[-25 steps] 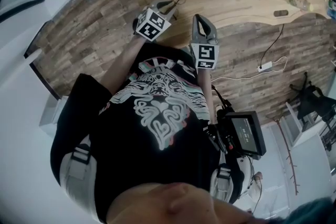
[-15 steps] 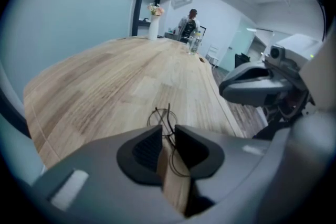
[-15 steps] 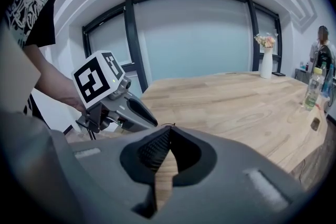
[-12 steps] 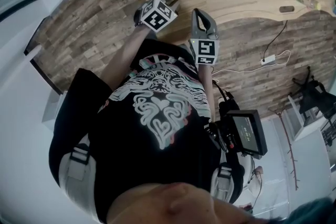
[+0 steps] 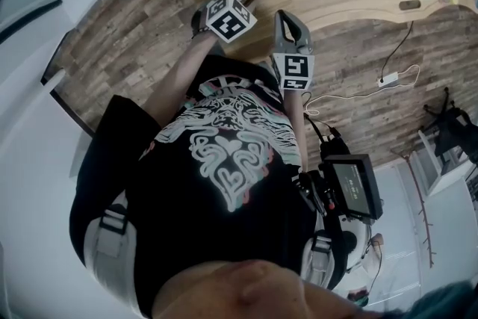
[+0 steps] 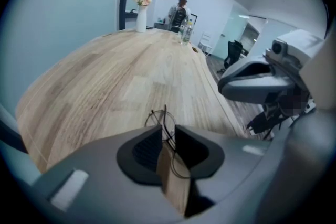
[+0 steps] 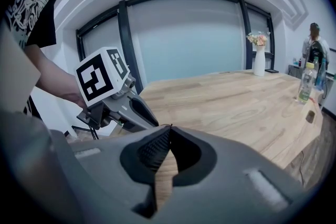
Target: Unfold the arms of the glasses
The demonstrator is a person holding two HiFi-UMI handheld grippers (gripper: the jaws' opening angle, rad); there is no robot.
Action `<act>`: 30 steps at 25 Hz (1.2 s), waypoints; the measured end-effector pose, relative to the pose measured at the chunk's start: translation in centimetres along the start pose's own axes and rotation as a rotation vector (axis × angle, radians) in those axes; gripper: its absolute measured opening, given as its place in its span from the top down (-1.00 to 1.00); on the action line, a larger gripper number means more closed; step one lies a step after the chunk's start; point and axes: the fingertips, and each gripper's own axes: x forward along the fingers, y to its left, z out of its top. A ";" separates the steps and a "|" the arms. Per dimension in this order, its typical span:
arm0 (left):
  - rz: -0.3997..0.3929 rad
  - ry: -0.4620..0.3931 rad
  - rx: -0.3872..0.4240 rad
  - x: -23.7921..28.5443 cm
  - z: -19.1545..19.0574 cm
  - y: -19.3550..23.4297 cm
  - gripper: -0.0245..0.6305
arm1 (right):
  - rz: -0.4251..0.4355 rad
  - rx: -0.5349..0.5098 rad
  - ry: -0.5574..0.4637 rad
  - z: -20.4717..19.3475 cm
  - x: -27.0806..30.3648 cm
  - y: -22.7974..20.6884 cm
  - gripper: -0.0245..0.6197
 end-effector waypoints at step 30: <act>0.071 0.019 0.352 0.0 0.6 1.3 0.93 | -0.032 -0.003 0.010 -0.4 -1.1 -2.4 0.93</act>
